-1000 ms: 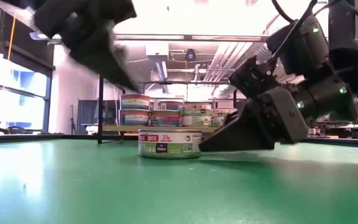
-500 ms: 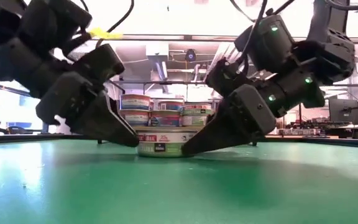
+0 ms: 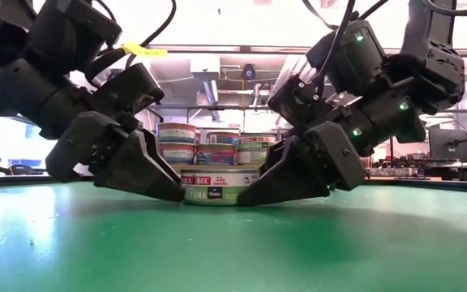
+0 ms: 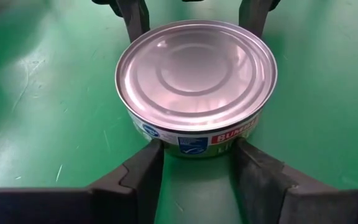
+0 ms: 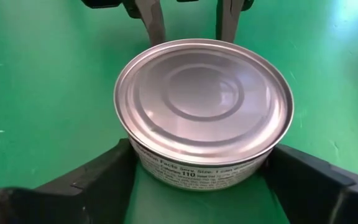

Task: Stack canned seafood by type on shelf
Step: Stack the green tuna can on top of the other green tuna can

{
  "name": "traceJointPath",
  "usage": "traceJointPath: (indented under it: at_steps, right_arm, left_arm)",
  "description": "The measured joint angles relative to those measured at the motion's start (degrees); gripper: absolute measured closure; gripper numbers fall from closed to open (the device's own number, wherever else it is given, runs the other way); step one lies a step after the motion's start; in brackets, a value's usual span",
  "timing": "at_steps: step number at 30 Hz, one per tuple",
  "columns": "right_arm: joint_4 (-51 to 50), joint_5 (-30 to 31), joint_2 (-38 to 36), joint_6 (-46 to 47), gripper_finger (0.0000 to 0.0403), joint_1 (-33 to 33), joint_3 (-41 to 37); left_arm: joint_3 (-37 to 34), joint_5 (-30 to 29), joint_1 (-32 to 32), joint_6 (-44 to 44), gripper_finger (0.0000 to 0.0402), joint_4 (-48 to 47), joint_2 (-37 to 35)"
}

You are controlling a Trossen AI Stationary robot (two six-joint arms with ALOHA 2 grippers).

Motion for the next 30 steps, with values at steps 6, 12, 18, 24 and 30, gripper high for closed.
traceJointPath:
  at_steps: [6,12,18,24,30]
  right_arm:
    - [1.36,3.67,0.0,1.33,0.0083,1.24,-0.84]
    - [3.19,5.94,-0.25,6.58,0.0088,1.89,-2.67]
    - [3.04,6.08,-0.3,7.73,0.0103,1.92,-2.79]
    - [3.32,6.52,-0.33,9.58,0.0112,1.9,-2.86]
    - [4.37,6.75,-0.33,10.55,0.0112,1.9,-2.96]
  left_arm:
    - [0.67,0.34,-0.25,-0.16,0.0238,-5.42,-2.57]
    - [1.39,-1.62,-1.07,-0.24,0.024,-17.61,-7.78]
    - [1.27,-1.39,-1.08,-1.44,0.0235,-21.68,-10.62]
    - [1.18,-0.03,-1.03,-1.57,0.0196,-19.81,-10.67]
    - [1.09,-0.62,-1.07,-3.29,0.0167,-19.68,-11.21]
